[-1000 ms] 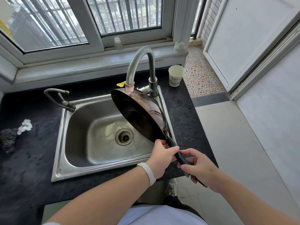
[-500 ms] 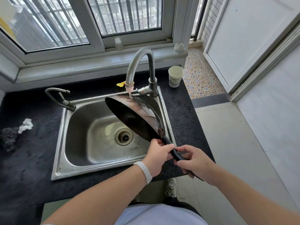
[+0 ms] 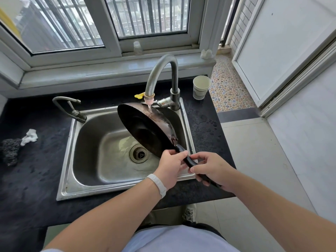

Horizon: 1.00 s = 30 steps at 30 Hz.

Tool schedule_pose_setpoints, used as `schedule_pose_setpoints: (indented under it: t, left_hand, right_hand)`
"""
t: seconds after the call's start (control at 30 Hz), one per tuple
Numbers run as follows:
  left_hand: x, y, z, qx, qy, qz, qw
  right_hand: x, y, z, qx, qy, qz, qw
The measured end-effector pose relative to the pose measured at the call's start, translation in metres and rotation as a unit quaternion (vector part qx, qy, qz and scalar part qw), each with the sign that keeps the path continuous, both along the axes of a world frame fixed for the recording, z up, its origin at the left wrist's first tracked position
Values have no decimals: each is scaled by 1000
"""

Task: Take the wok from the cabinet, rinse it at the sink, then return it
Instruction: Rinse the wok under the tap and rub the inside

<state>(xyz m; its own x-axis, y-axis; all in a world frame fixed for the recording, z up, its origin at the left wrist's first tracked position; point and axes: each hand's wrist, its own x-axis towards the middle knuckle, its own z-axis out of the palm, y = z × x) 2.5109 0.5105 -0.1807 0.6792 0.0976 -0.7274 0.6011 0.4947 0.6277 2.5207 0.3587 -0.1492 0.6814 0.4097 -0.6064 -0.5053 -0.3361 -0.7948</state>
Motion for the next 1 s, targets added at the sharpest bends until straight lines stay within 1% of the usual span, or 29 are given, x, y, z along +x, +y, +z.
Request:
schedule_pose_setpoints:
  t: [0.2,0.3,0.43,0.53,0.67,0.77,0.83,0.9,1.0]
  left_hand:
    - [4,18,-1,-46,1,34,998]
    - [3,28,0,-79,-22,32,996]
    - [-3,35,-1,-153,-63,29,986]
    - [-4,38,-3,-169,-71,41,982]
    - [-9,40,-8,-144,-74,38,986]
    - [-14,43,-9,-127,-76,44,988]
    - [-13,45,-10,-121,-75,56,988]
    - [-12,48,-9,-121,-69,70,988]
    - [-14,50,-6,-108,-60,70,990]
  right_hand:
    - [11,17,1,37,17,3,999]
    - [14,27,3,49,36,-6,998]
    - [17,39,5,52,49,-5,997]
    - [20,42,6,44,51,11,998]
    - [21,43,10,-14,12,97,995]
    - [24,51,14,-77,17,181,980]
    - [26,61,16,-134,2,224,965]
    - [26,69,15,-180,-28,235,955]
    - [22,73,9,-209,-88,235,945]
